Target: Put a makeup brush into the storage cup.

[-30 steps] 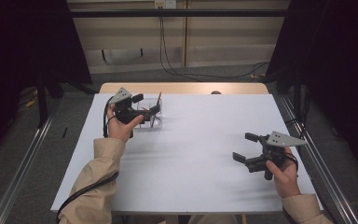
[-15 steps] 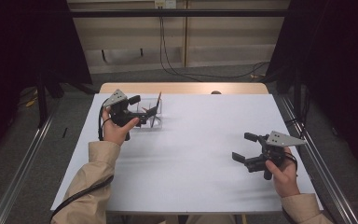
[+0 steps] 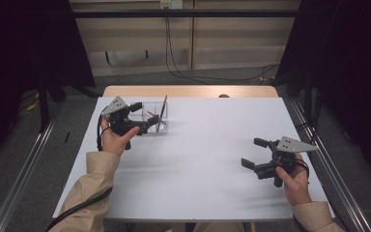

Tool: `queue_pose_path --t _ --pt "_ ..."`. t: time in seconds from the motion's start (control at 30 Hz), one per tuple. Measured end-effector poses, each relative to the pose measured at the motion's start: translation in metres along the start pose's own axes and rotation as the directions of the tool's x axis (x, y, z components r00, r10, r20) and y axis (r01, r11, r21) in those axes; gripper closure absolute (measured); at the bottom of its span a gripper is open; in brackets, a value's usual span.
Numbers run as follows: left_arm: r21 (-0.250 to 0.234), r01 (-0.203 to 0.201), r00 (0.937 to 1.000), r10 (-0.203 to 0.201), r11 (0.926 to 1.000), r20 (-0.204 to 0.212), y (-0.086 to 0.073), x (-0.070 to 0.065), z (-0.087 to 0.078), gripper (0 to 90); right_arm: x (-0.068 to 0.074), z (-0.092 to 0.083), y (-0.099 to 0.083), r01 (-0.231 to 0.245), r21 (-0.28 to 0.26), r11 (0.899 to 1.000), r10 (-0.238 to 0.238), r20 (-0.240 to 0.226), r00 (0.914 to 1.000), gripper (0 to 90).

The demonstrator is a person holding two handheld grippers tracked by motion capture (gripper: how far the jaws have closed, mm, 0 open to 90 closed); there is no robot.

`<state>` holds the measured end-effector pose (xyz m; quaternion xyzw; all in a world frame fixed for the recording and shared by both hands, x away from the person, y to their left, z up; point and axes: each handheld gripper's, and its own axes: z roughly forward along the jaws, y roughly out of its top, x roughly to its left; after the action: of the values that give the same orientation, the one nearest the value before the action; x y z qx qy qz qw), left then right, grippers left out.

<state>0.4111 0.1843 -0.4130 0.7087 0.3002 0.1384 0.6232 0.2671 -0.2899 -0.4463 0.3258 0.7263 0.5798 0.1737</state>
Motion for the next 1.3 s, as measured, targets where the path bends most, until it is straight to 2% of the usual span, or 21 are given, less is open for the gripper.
queue_pose_path --t 0.43,0.83,1.3 --pt "0.006 -0.009 0.9997 0.009 0.9999 0.023 -0.009 -0.006 -0.015 1.9 0.000 0.001 0.000 0.000 0.002 1.000 0.000 -0.007 1.0000 1.7" --pt "-0.008 -0.018 0.9990 0.018 0.9998 0.041 -0.013 -0.012 -0.030 1.9 0.000 0.000 0.000 -0.002 -0.001 1.000 0.002 -0.002 1.0000 1.7" --pt "-0.033 -0.024 0.9991 0.025 0.9992 0.034 -0.018 -0.017 -0.051 1.9 0.001 0.000 0.000 0.001 -0.003 1.000 -0.001 -0.003 1.0000 1.7"
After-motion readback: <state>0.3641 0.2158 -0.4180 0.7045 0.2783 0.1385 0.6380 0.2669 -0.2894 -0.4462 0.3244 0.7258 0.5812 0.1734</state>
